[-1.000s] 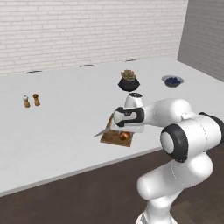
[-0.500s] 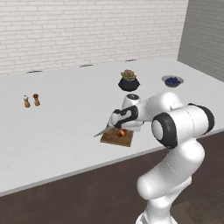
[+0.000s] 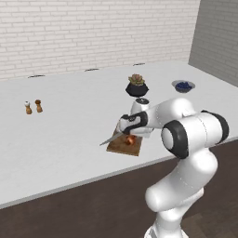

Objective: Pick up the knife from the drawer and place it on the cutting board. Then place the meat from the plate to the cutting board.

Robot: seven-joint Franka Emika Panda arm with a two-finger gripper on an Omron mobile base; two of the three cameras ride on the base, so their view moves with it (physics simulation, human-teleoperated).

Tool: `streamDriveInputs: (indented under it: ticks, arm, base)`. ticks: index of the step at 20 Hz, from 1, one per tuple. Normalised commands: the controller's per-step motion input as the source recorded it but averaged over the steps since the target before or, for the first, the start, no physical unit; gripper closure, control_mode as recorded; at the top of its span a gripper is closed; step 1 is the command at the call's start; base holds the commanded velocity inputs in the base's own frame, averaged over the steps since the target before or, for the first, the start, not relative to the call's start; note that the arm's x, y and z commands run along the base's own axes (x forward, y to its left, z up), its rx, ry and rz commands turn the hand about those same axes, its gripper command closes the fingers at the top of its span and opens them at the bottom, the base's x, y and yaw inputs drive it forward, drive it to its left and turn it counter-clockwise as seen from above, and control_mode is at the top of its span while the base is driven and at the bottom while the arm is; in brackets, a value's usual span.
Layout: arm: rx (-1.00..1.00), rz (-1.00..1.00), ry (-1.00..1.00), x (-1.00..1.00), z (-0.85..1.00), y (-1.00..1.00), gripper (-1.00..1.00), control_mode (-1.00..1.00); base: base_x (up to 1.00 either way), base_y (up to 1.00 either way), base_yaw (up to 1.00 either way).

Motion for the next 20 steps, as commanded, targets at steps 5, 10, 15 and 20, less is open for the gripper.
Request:
streamDriveInputs:
  ticks: [5,10,15,20]
  arm:
    - [0.00,0.00,-0.02,-0.16,0.89,0.00,-1.00,-1.00]
    - [0.00,0.00,-0.09,-0.70,0.99,0.00,-1.00,-1.00]
    - [-0.11,0.01,-0.20,-1.00,0.71,0.05,-1.00,-1.00]
    - [-0.10,0.07,-0.24,-1.00,0.54,0.02,-1.00,-1.00]
  base:
    - [0.00,0.00,0.00]
    - [0.00,0.00,0.00]
    - [0.00,0.00,0.00]
    - [0.00,0.00,0.00]
